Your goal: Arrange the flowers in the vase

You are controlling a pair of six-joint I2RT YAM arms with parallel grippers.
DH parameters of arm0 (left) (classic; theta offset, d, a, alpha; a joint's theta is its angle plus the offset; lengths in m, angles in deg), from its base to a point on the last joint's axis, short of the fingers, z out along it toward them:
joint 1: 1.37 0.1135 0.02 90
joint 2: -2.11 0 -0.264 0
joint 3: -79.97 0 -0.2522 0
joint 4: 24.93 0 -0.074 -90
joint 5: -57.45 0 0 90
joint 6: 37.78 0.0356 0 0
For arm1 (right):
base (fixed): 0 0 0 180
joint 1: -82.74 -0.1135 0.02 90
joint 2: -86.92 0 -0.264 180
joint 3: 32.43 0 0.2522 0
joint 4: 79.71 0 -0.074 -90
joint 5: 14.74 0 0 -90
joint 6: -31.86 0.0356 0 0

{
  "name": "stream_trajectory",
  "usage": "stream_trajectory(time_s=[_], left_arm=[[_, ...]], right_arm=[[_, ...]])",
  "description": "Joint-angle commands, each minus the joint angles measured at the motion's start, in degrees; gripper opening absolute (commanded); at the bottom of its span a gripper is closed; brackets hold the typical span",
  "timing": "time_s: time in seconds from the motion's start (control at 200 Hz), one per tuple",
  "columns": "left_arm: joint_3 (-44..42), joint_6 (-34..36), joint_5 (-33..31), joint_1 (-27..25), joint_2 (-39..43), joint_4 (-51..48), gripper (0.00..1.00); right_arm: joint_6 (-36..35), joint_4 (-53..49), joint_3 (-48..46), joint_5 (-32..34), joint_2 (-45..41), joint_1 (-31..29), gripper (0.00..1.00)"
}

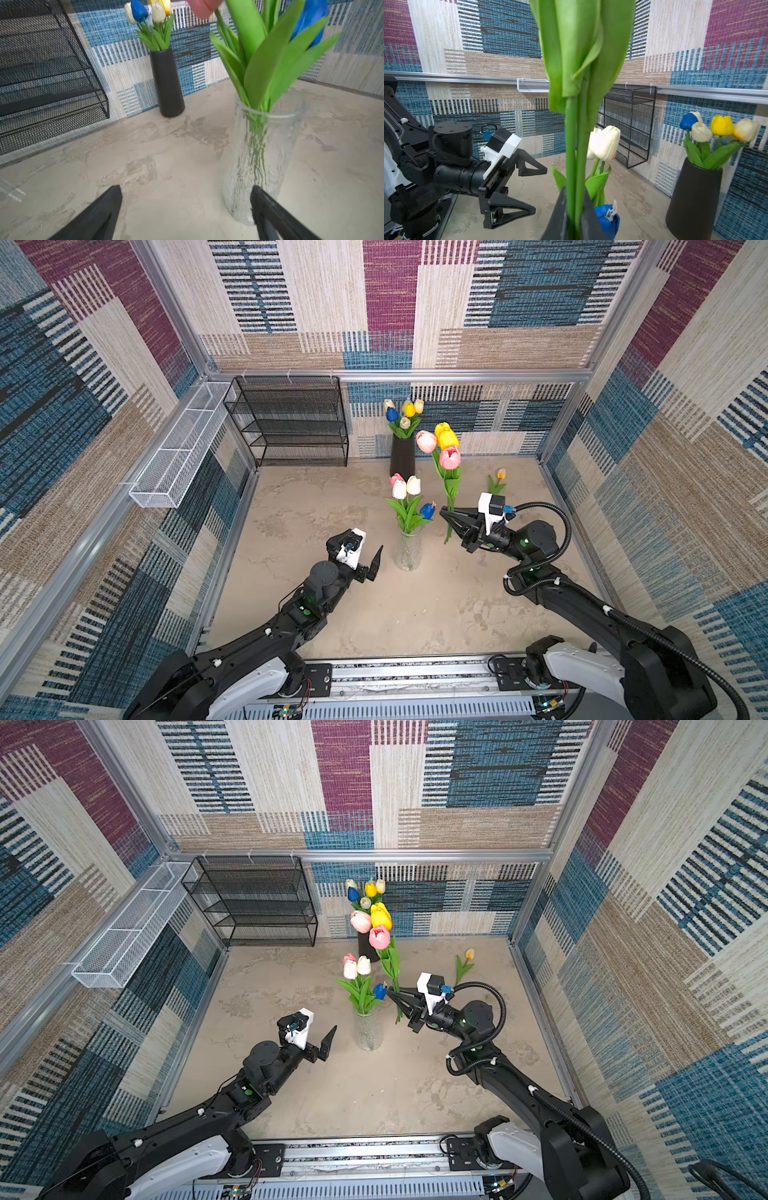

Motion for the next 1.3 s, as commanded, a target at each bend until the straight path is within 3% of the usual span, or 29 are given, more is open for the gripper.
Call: stream_trajectory(time_s=[0.0,0.1,0.431,0.857,1.297], left_arm=[[-1.5,2.53,3.67,0.06,0.89,-0.42,0.99],[-2.39,4.89,7.46,-0.06,1.02,-3.06,0.99],[-2.05,4.59,10.38,-1.08,-2.96,-1.91,0.95],[-3.63,2.35,14.32,-1.17,3.37,1.13,0.95],[-3.98,2.51,15.15,-1.17,6.23,-0.72,0.95]], right_arm=[[1.04,6.39,0.69,1.44,1.41,-1.2,0.03],[1.37,6.83,0.77,2.9,2.3,-1.49,0.03],[6.38,13.0,2.24,5.14,6.72,-3.03,0.03],[4.07,24.41,5.25,13.83,17.93,-9.42,0.04],[-2.51,26.81,4.61,21.58,22.79,-12.22,0.05]])
